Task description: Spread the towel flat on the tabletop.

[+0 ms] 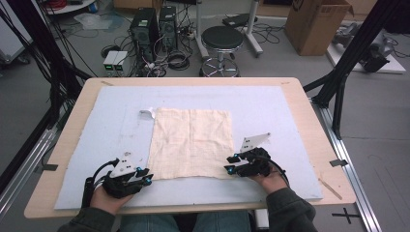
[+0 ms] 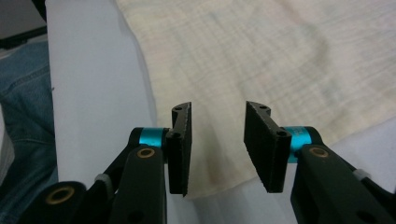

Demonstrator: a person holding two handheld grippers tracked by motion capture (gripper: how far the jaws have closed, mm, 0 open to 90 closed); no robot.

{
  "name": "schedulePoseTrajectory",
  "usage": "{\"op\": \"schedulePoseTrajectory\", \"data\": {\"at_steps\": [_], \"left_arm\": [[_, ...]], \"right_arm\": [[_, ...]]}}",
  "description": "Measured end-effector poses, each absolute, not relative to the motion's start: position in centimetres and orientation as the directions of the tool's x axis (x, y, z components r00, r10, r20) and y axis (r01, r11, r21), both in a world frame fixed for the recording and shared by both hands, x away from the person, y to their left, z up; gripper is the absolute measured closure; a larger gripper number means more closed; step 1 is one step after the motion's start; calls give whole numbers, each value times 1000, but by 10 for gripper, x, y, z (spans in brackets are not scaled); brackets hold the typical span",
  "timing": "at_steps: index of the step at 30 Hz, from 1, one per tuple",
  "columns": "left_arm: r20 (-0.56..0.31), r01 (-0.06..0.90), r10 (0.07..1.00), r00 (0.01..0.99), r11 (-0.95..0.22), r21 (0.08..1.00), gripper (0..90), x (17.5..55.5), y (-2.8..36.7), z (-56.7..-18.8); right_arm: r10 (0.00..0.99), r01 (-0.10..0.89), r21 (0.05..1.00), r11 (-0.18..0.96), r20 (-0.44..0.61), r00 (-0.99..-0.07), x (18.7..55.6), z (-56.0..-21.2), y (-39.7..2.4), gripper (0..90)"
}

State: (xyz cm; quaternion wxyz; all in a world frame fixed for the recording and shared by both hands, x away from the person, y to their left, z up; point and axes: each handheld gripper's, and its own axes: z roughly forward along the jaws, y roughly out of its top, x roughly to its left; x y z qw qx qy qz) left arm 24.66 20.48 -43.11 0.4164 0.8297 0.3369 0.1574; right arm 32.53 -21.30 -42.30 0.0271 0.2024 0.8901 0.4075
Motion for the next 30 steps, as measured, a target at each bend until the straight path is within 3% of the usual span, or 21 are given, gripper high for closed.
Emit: {"op": "schedulePoseTrajectory", "data": {"at_steps": [17, 30], "left_arm": [[-80, 411, 705, 705, -315, 855, 554, 252, 220, -421], [-69, 397, 715, 696, -302, 866, 479, 255, 221, -419]], "right_arm": [[439, 343, 796, 498, 109, -892, 329, -416, -217, 446], [490, 368, 811, 455, 117, -864, 331, -415, -221, 309]]}}
